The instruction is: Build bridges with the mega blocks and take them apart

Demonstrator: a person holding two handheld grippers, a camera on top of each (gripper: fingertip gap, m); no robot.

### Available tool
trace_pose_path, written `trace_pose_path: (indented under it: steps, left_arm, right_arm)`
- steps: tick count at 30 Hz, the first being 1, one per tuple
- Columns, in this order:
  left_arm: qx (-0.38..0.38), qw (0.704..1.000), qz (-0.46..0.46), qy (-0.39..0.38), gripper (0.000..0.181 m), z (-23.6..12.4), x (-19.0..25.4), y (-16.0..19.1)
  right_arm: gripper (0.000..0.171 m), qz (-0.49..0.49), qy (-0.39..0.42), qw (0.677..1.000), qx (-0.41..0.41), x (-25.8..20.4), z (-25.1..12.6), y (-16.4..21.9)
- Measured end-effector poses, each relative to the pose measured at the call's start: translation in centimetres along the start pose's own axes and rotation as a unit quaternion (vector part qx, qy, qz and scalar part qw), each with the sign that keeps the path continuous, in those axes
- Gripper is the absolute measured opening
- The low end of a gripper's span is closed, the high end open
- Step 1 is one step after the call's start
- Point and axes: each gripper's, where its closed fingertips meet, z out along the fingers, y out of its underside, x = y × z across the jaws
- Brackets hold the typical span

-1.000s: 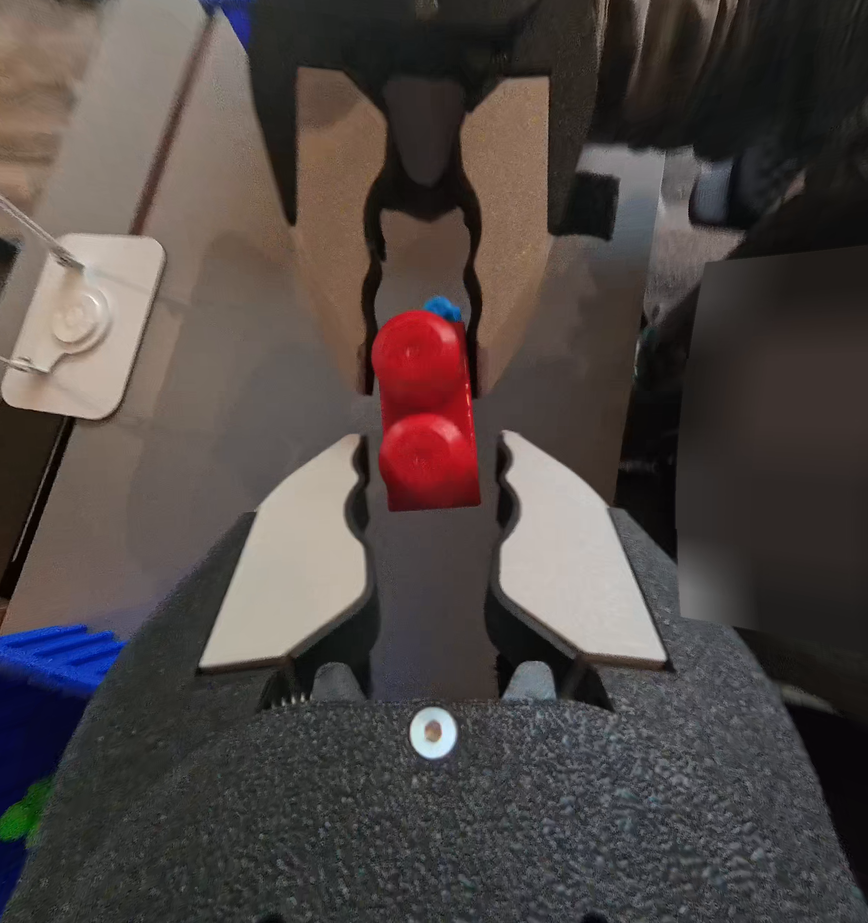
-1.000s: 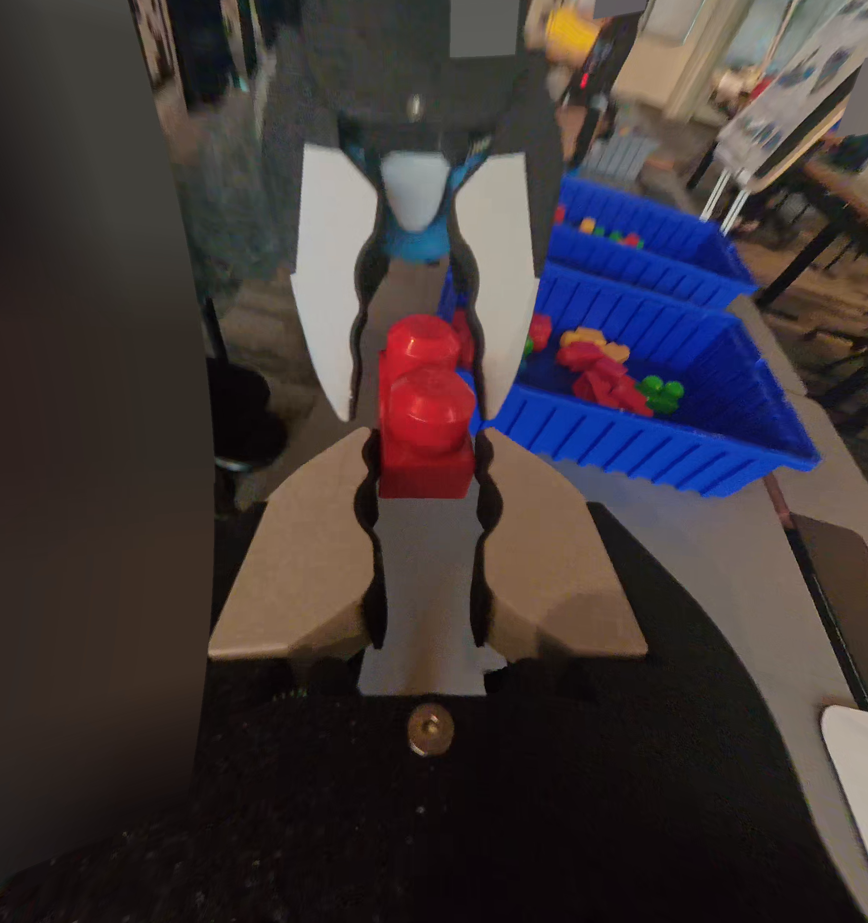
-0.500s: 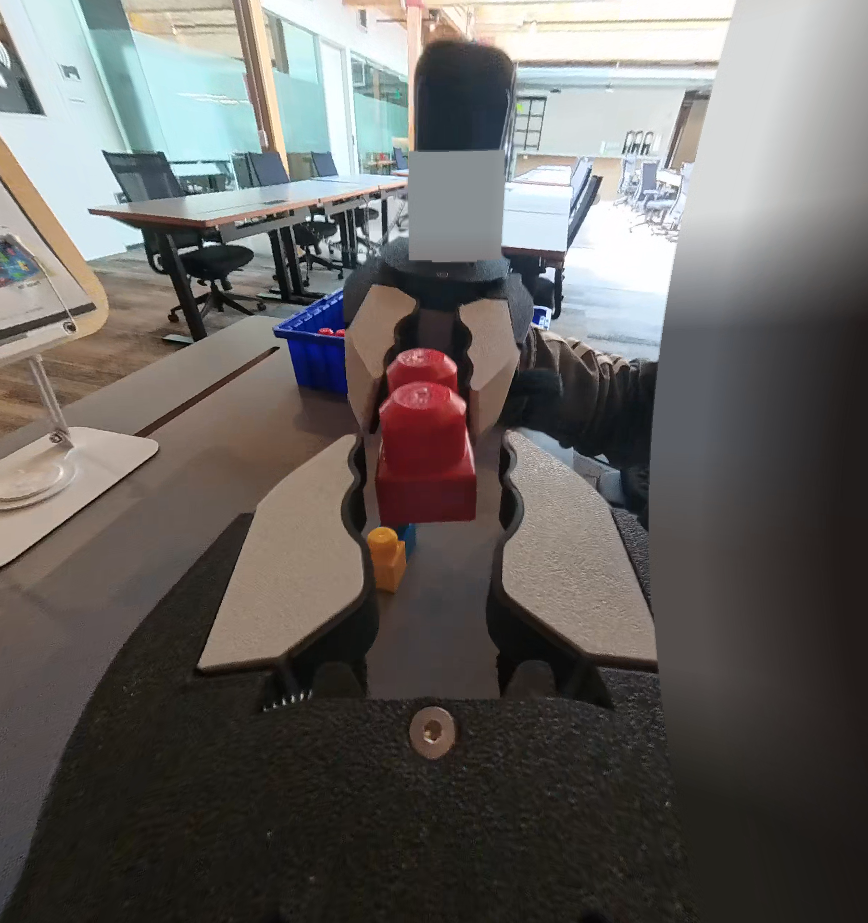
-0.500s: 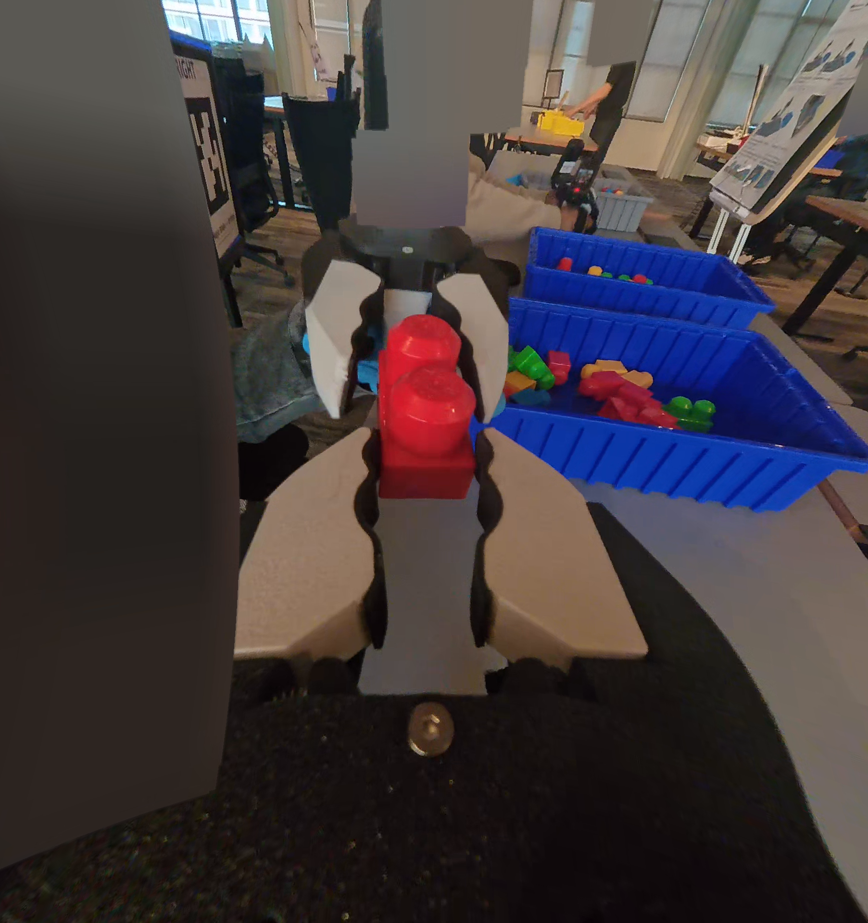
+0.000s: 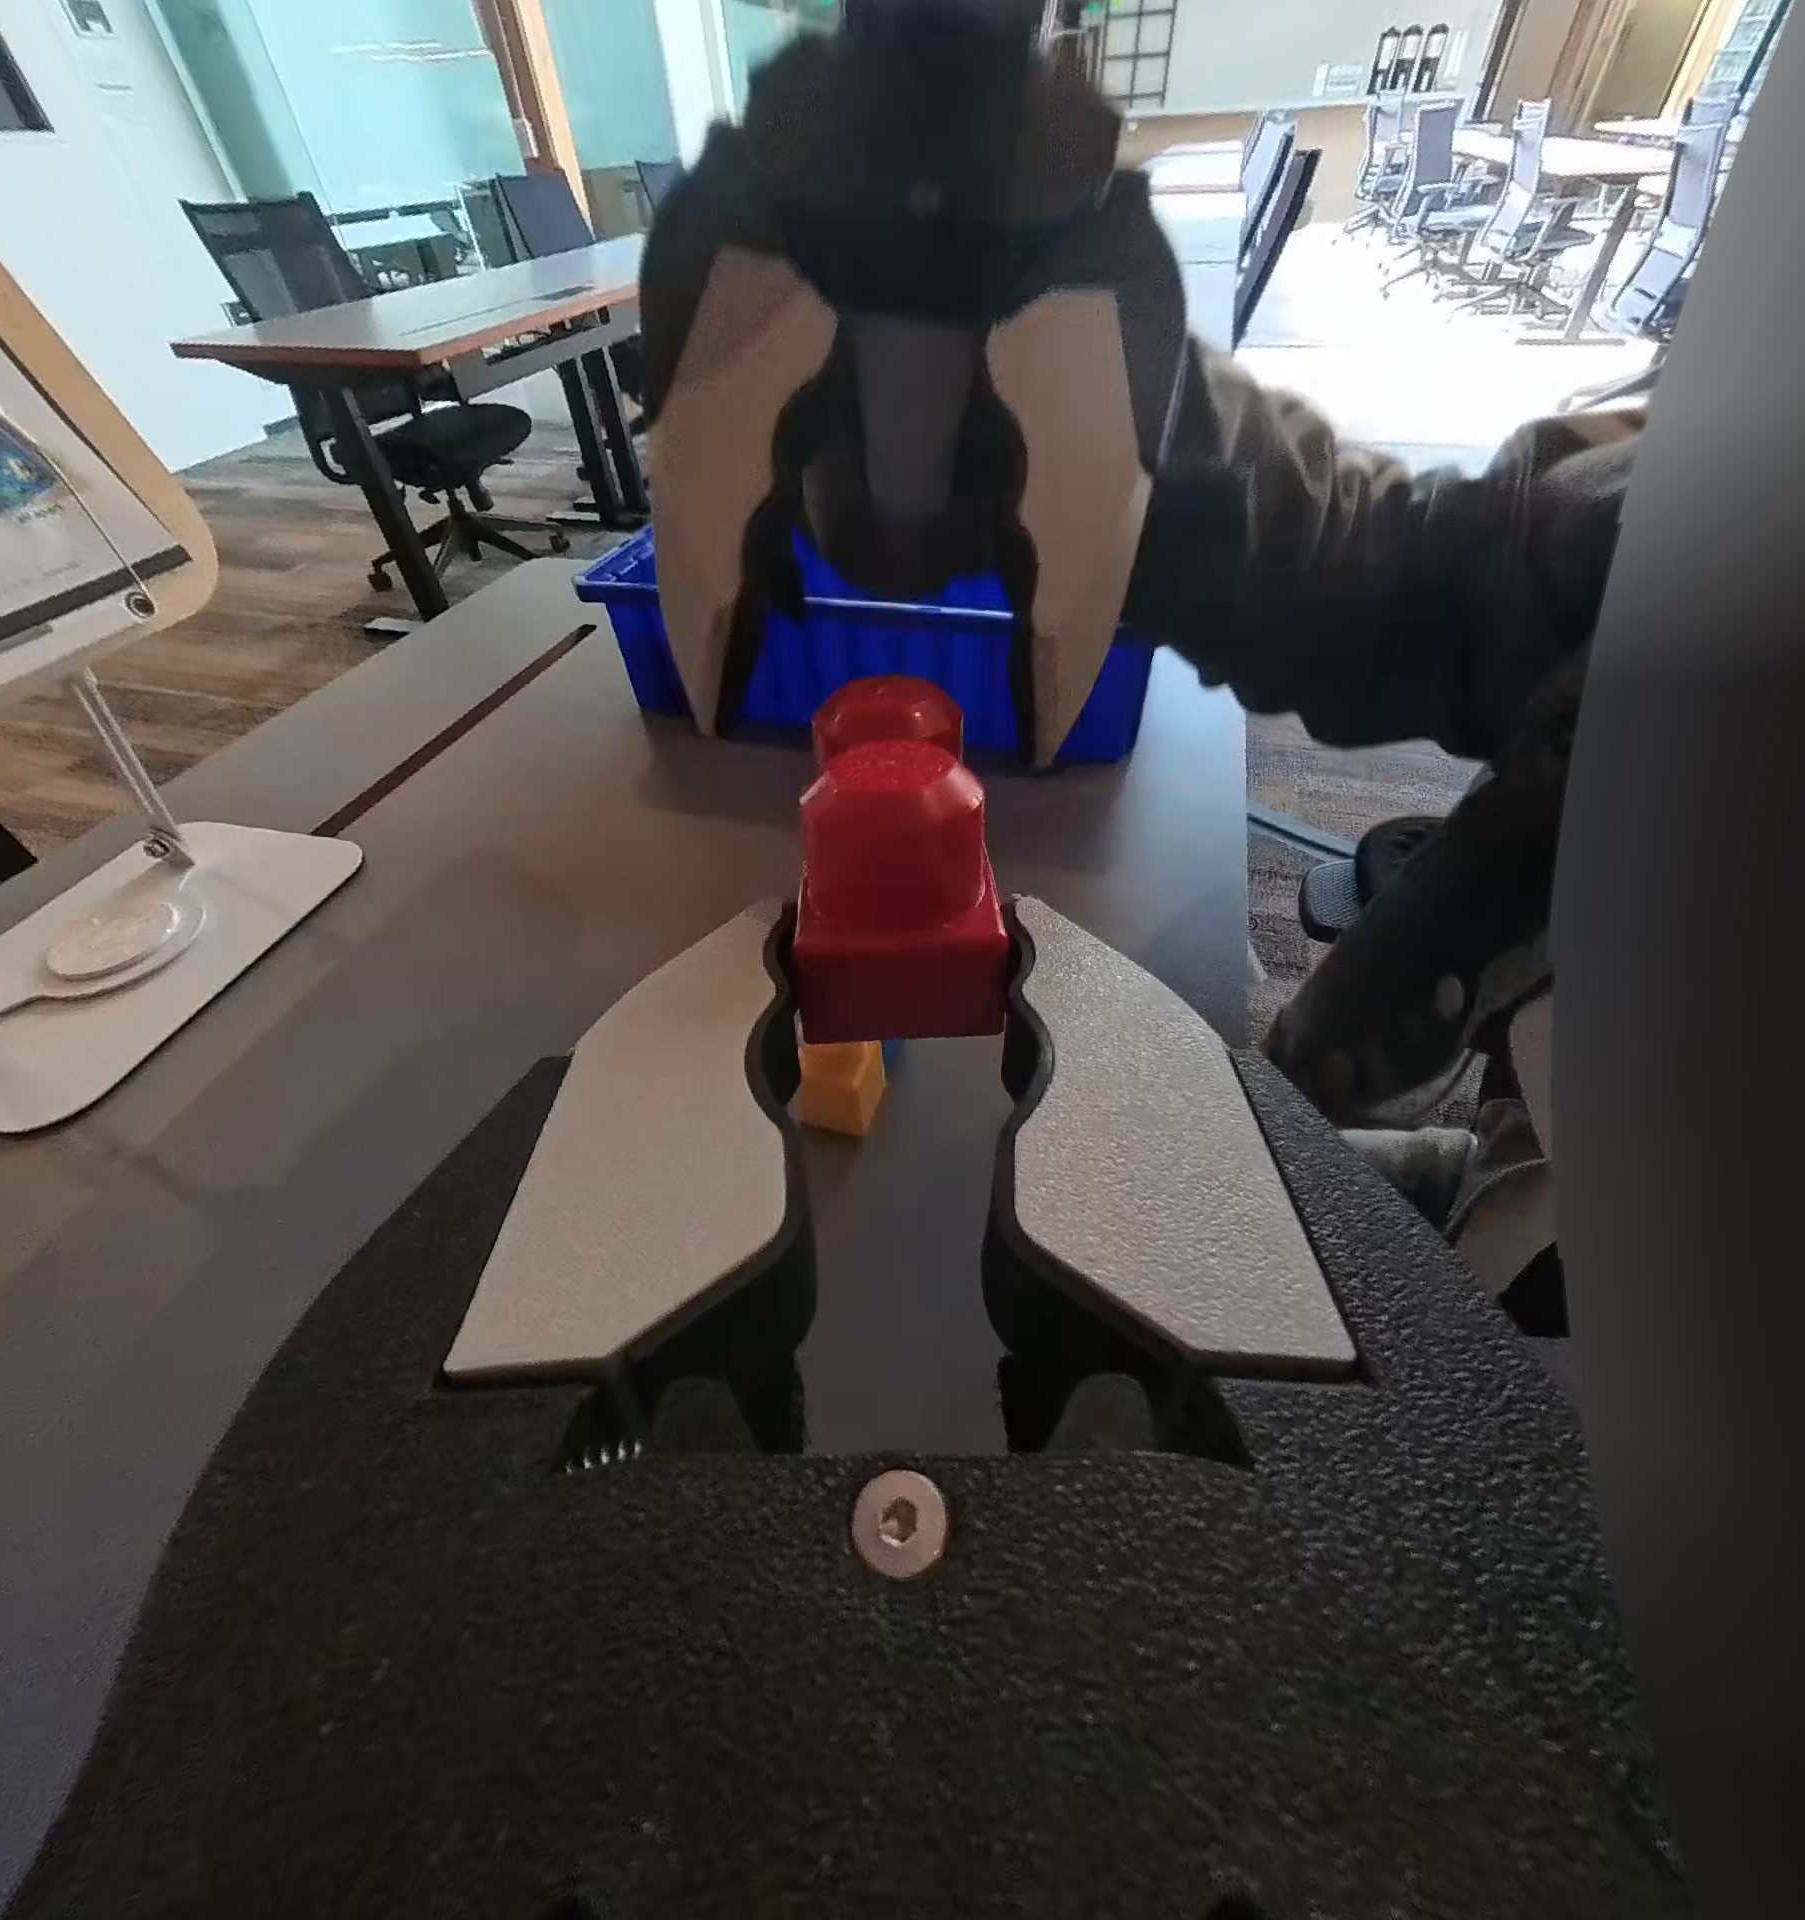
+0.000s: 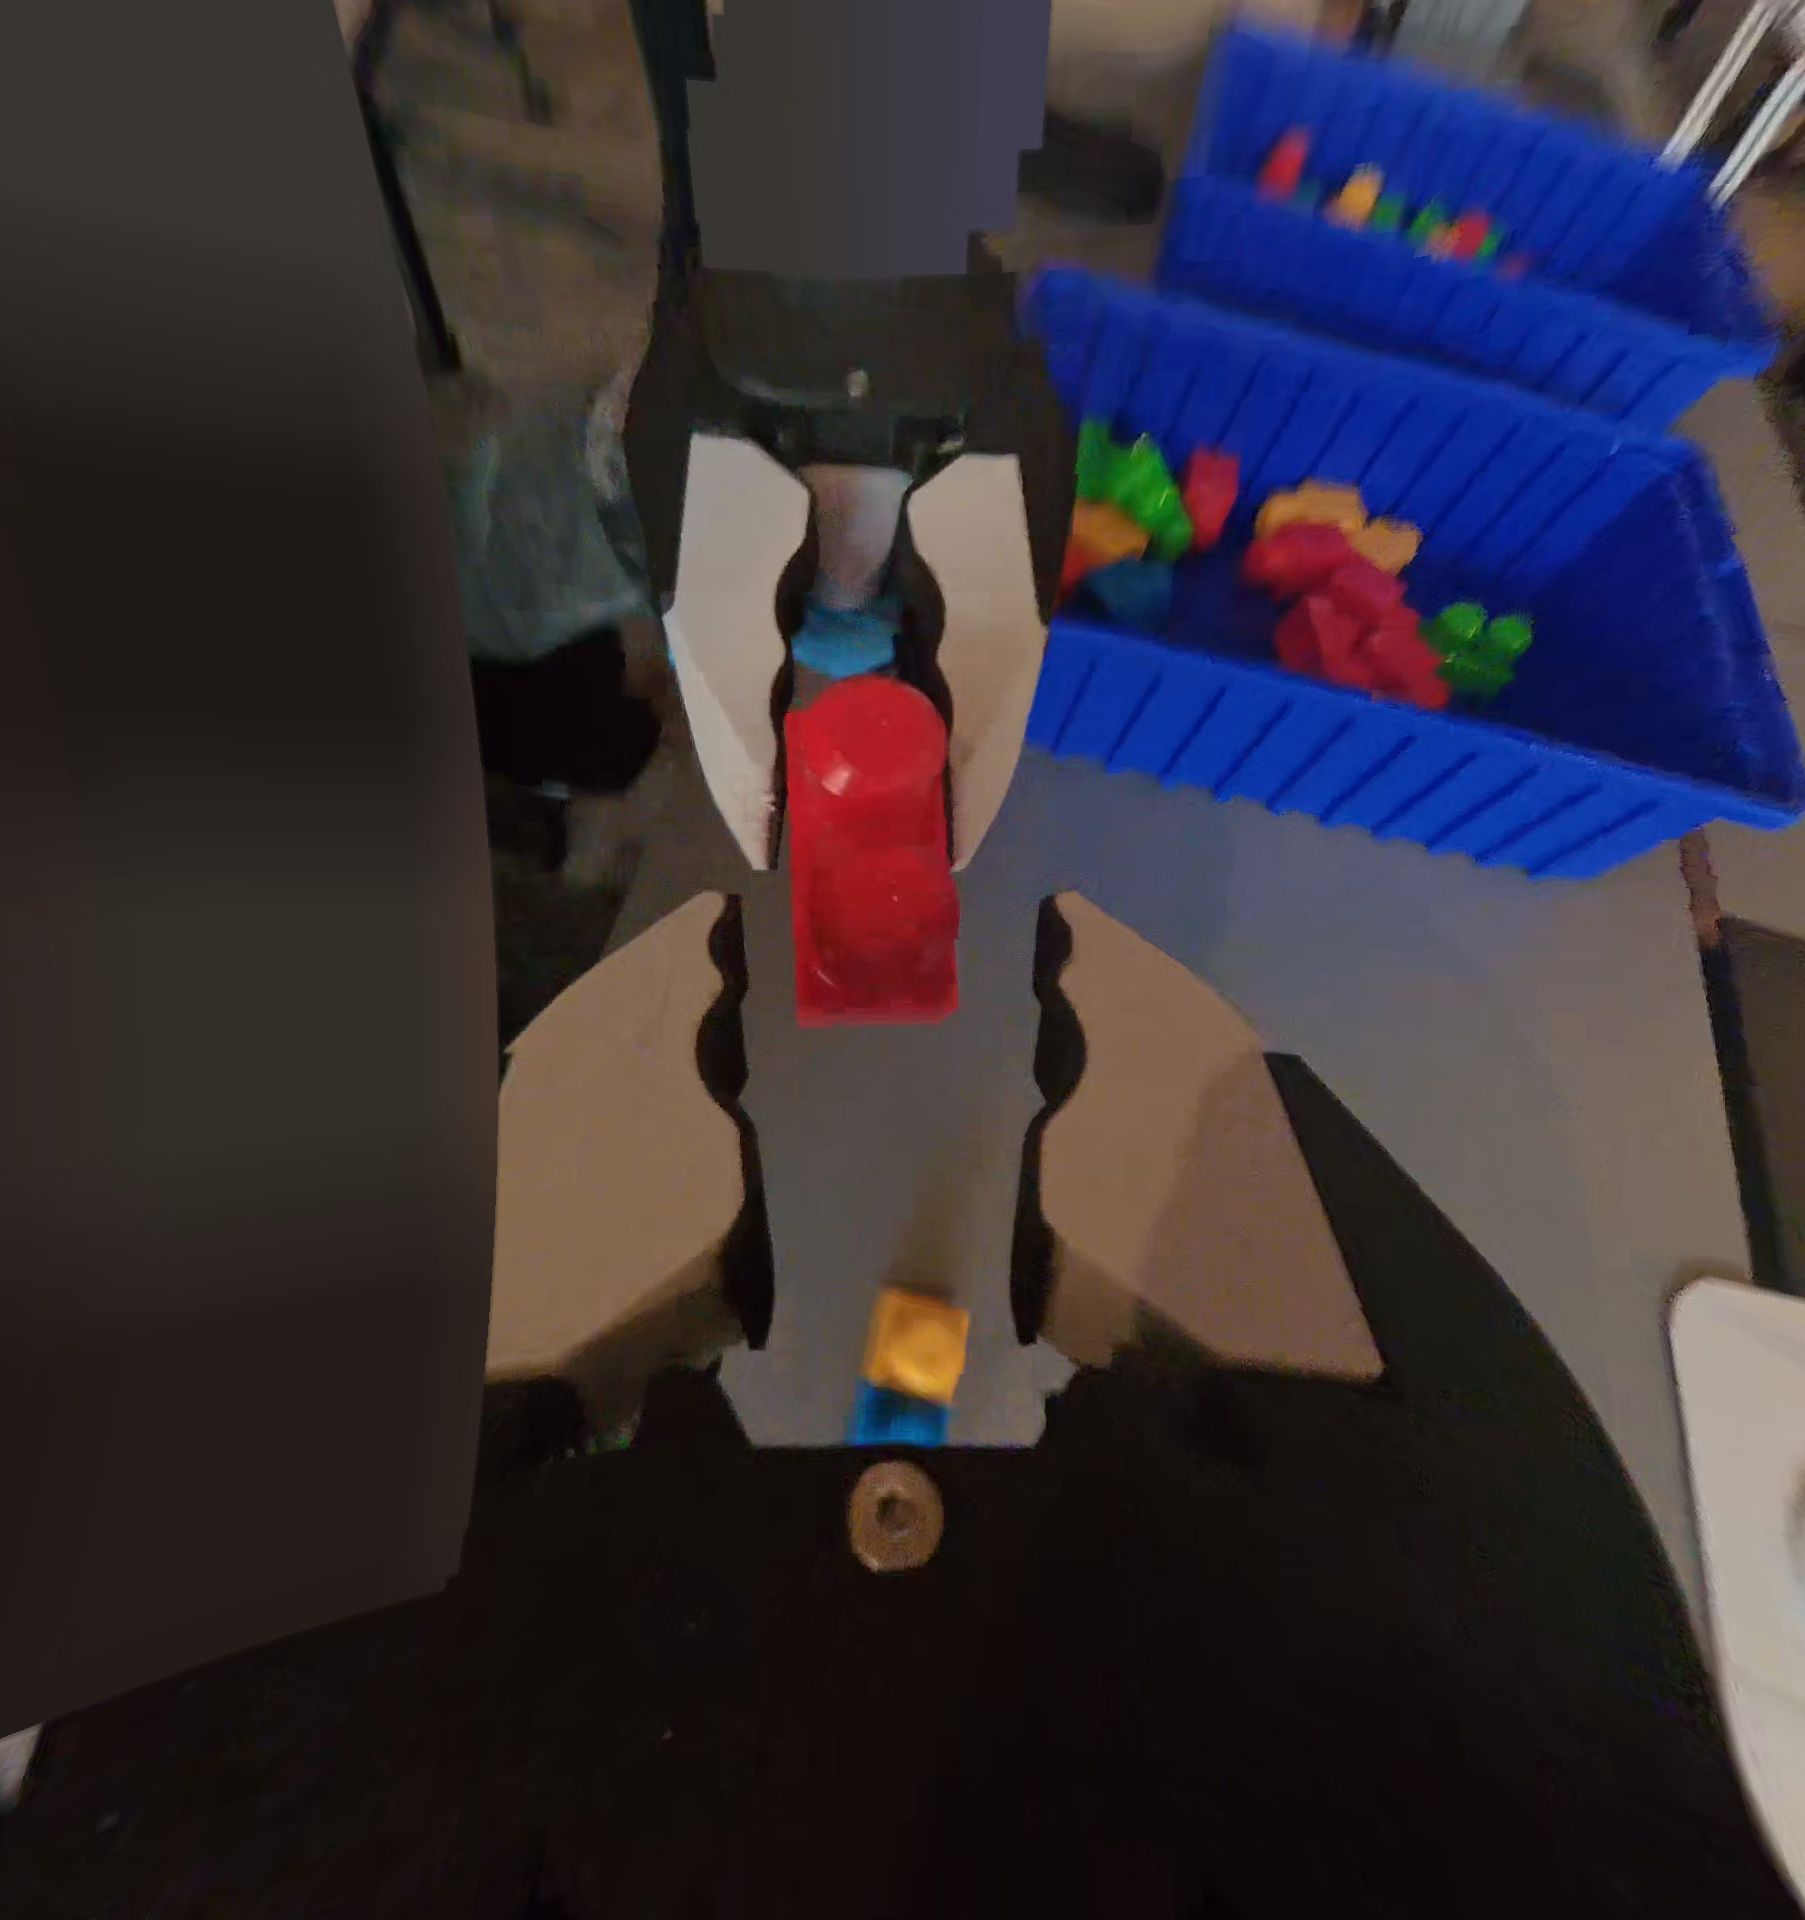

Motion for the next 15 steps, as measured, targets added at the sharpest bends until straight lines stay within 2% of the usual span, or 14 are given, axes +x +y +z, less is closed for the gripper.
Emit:
trace_pose_path:
  steps: [4,7,11,15]
  left_arm:
    - [-0.006,1.0,0.0,0.009,0.035,0.8,0.2,0.5]
    - [0.0,1.0,0.004,0.015,0.035,1.3,0.4,0.4]
    - [0.019,1.0,0.004,0.017,0.035,1.4,0.4,-0.1]
    - [0.048,0.999,-0.005,0.026,0.035,1.3,0.4,-0.6]
  right_arm:
    - [0.054,-0.016,-0.033,0.982,-0.184,-0.4,0.3,1.3]
    - [0.055,-0.018,-0.043,0.958,-0.284,-0.3,0.7,2.2]
    - [0.05,-0.008,-0.066,0.929,-0.363,-0.6,0.8,2.8]
    - [0.049,-0.008,-0.068,0.913,-0.401,-0.6,0.6,2.6]
